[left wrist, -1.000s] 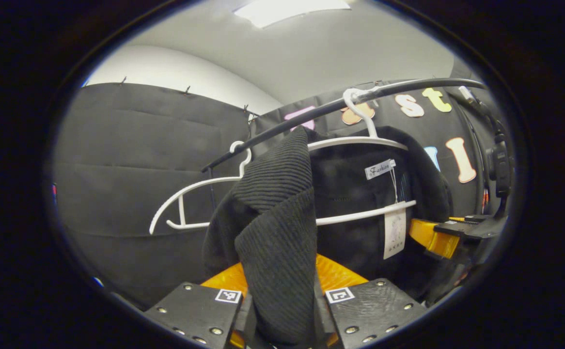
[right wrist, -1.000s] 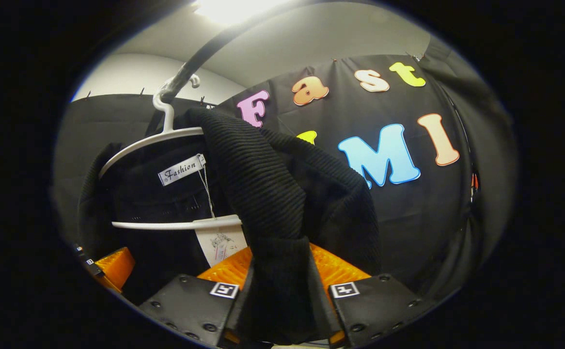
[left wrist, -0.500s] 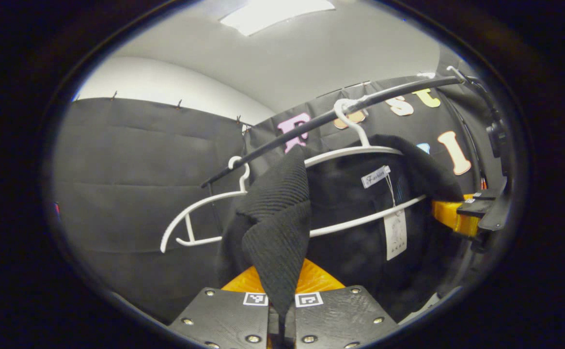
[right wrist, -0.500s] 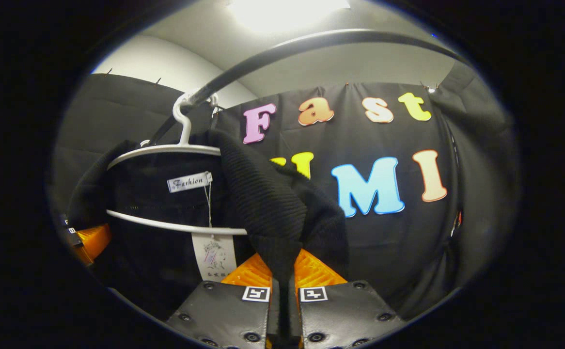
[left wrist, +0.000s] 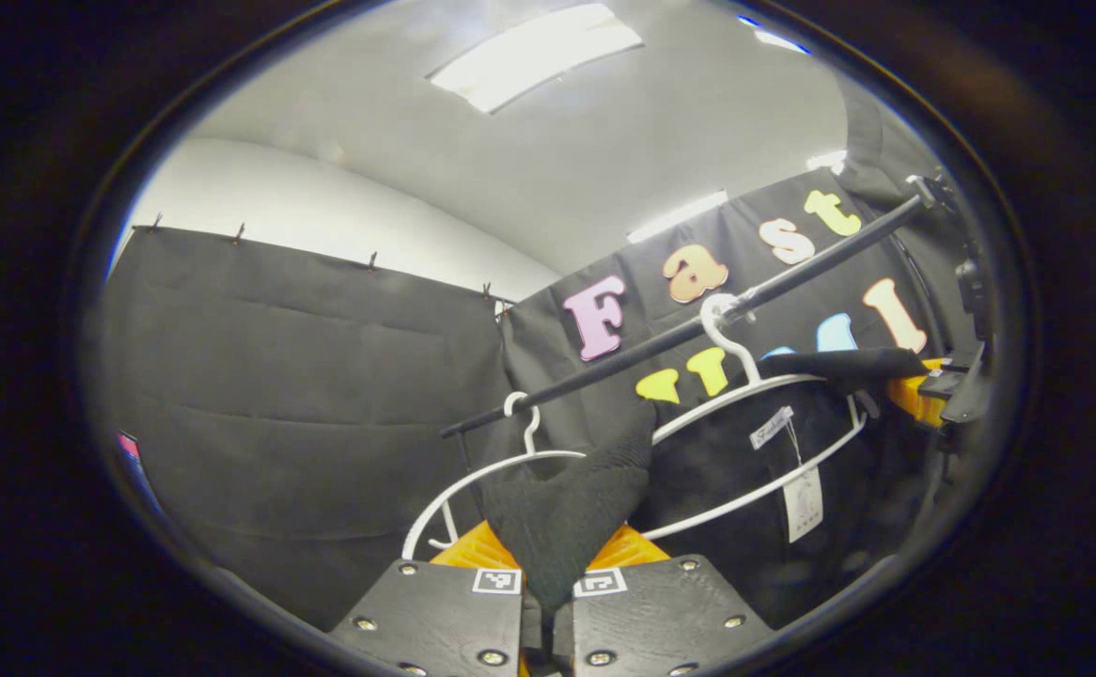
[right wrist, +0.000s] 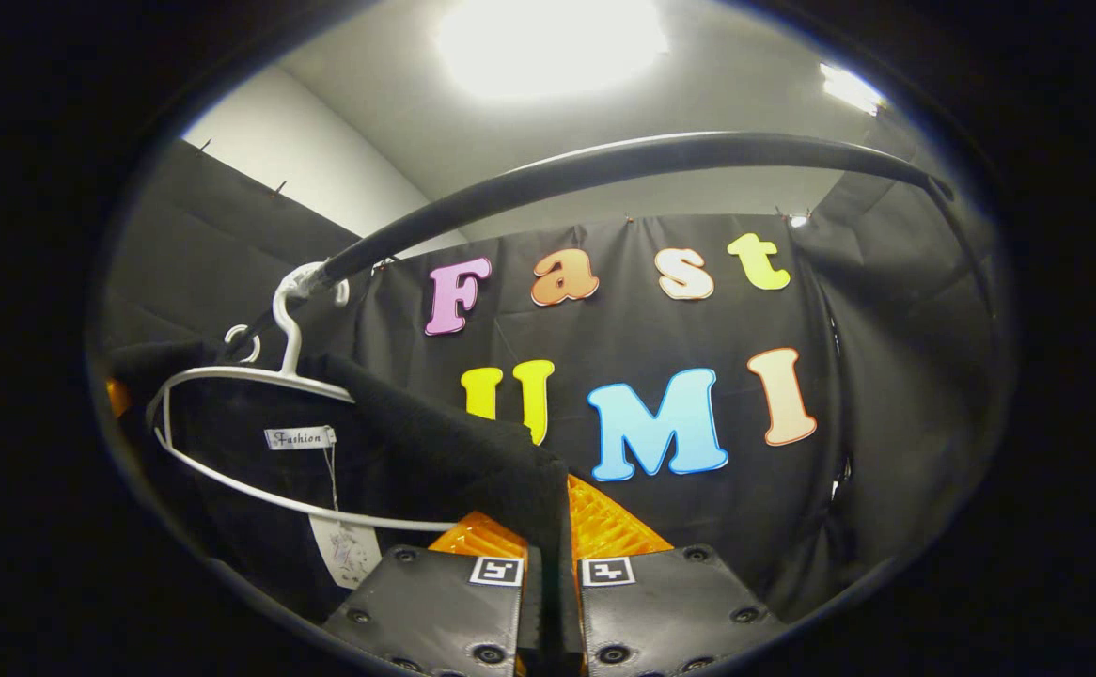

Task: Grasp the clothes on the hanger with both hands and then place them into the laundry hamper below.

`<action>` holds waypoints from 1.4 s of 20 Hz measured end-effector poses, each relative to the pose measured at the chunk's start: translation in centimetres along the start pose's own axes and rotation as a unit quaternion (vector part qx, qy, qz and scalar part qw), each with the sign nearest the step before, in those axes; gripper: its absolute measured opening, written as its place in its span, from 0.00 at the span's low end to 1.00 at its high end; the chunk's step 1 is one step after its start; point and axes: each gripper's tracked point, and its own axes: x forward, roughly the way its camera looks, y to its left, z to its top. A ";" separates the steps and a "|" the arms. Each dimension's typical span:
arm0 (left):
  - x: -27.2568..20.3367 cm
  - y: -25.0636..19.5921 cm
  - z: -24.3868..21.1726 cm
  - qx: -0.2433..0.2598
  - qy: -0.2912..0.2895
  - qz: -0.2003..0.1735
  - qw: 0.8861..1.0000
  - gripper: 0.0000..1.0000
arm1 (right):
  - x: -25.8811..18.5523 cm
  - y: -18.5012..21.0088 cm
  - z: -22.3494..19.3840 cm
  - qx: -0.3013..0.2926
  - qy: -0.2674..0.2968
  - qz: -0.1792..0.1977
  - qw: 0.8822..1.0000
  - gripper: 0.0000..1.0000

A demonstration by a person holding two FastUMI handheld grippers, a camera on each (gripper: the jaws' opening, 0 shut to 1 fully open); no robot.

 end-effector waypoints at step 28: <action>8.1 2.5 -9.5 -0.084 0.035 -0.166 0.982 0.06 | 5.2 -3.4 -3.9 0.012 0.048 -0.023 0.998 0.08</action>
